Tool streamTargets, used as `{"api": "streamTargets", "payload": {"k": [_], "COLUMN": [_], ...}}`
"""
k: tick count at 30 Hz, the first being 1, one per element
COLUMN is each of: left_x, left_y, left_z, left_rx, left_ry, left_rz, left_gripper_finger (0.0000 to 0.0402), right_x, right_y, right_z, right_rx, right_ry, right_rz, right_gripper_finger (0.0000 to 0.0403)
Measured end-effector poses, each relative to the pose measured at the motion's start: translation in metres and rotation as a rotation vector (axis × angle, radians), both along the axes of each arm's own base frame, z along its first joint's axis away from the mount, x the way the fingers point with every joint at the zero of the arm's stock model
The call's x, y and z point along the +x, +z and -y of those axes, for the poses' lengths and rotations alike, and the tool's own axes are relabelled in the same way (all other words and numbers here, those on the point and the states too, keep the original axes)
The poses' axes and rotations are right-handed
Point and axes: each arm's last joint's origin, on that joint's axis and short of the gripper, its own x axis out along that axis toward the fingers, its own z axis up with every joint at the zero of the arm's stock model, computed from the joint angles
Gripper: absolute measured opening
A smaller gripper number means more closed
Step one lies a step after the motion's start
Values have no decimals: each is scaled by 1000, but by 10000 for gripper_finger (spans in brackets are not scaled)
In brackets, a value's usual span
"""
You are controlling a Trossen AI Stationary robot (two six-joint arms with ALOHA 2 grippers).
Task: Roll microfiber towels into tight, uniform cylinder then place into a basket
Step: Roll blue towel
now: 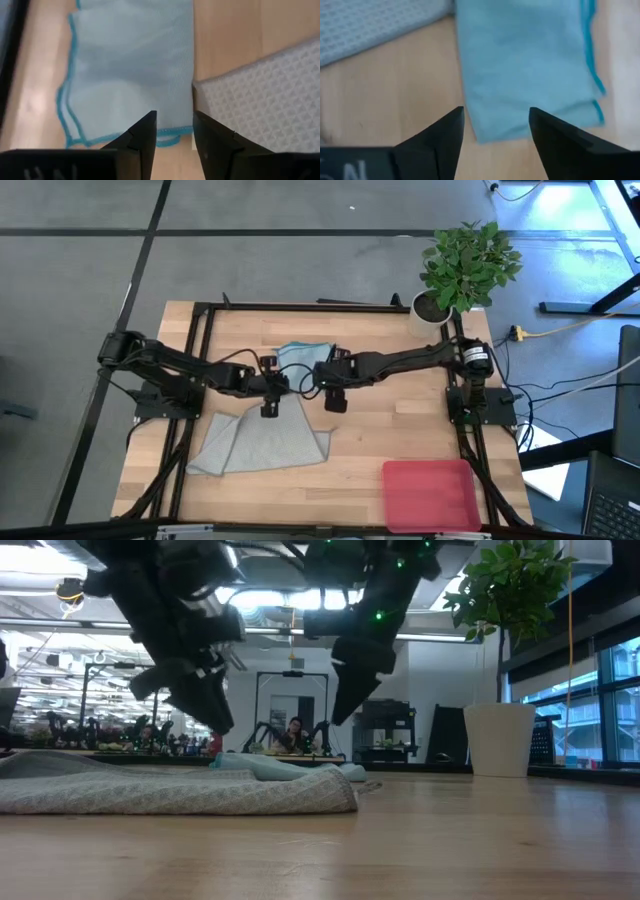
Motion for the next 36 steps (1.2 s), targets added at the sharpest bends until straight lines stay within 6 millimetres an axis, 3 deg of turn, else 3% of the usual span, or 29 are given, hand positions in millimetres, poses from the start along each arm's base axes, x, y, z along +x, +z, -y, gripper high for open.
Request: {"api": "streamTargets", "payload": {"k": [8, 19, 36], "left_x": [10, 13, 19], "left_y": [-24, -28, -51], "left_z": [-7, -18, -21], "left_rx": [7, -33, -47], "left_ry": [17, 26, 23], "left_rz": [-64, -65, -129], "left_gripper_finger": [120, 119, 111], "right_x": [-2, -16, -28], "right_y": [-24, -54, -75], "right_z": [3, 16, 18], "right_rx": [-47, -31, -36], "right_ry": [102, 102, 153], "right_rz": [41, 55, 79], "right_gripper_finger": [224, 224, 224]}}
